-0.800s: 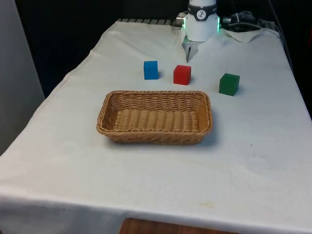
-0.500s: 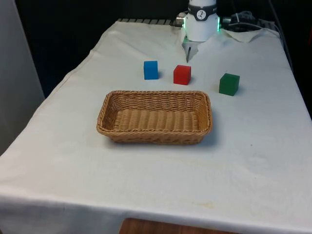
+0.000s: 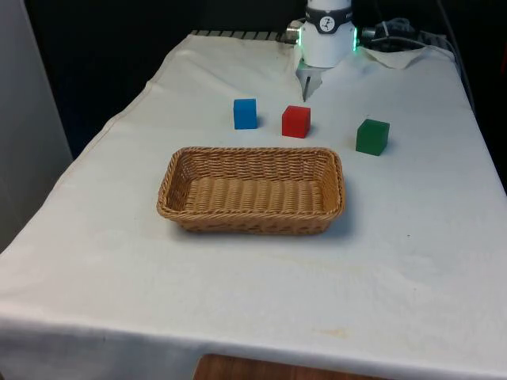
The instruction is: Pick up the blue cube and place it into the basket.
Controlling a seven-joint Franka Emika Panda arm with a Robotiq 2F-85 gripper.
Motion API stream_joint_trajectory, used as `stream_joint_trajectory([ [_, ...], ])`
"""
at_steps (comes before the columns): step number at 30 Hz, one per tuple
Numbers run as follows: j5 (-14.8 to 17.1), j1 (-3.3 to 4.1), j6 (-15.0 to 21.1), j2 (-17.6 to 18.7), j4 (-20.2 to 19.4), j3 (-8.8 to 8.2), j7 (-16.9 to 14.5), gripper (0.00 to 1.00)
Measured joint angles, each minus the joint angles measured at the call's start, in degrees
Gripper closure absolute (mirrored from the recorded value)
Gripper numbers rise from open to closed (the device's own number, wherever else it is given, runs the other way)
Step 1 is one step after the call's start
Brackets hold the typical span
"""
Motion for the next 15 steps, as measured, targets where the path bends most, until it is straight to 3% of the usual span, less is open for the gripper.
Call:
stream_joint_trajectory([
  [15,-0.74,-0.29,2.35,-7.39,-8.42,-1.83,-2.06,0.00],
])
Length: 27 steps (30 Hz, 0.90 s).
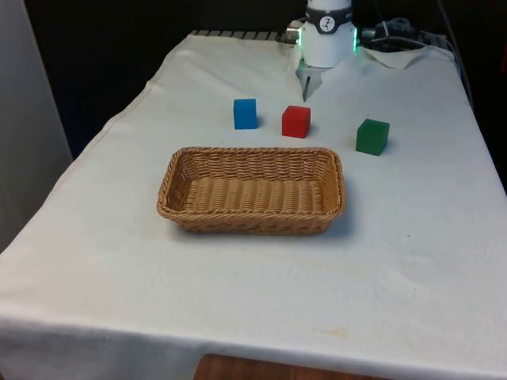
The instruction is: Pick up the blue cube and place it into the basket.
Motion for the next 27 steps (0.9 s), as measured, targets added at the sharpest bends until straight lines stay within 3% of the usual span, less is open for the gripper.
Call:
stream_joint_trajectory([
  [17,-1.20,-0.29,4.93,-6.53,-9.22,-2.81,-2.81,0.00],
  [27,-4.98,-0.63,7.05,-8.82,-12.78,-3.78,-3.32,0.00],
])
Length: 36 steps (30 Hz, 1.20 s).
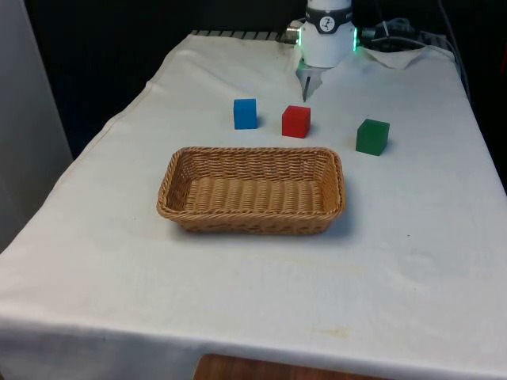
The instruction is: Pick up the blue cube and place it into the basket.
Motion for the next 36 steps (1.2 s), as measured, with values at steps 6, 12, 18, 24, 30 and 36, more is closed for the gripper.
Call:
stream_joint_trajectory([
  [6,-2.23,-0.11,0.86,-1.03,-1.78,-0.23,0.23,0.00],
  [12,-4.13,-0.29,2.23,-1.89,-3.72,-0.23,0.92,0.00],
  [18,-5.33,-0.52,4.30,-2.29,-5.84,-0.46,1.43,0.00],
  [24,-6.70,-0.80,7.28,-2.46,-8.59,-1.09,2.64,0.00],
  [30,-8.31,-0.97,9.97,-2.46,-11.06,-2.01,4.07,0.00],
  [36,-9.91,-1.26,12.83,-2.35,-13.64,-3.27,5.39,0.00],
])
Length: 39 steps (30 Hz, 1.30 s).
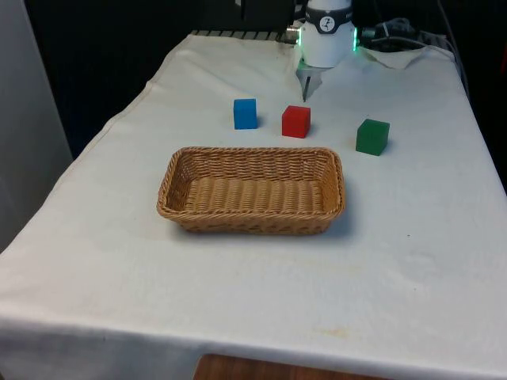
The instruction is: Pick up the blue cube and place it into the basket.
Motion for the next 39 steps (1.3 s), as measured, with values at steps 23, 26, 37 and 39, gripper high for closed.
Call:
stream_joint_trajectory([
  [23,-3.15,-0.63,6.19,2.23,-3.67,-6.47,-0.74,0.00],
  [26,-3.15,-0.63,7.39,2.23,-4.53,-6.88,-0.97,0.00],
  [37,-3.21,-0.69,13.18,2.52,-7.96,-7.62,-2.29,0.00],
  [39,-3.21,-0.69,13.18,2.52,-7.96,-7.62,-2.29,0.00],
])
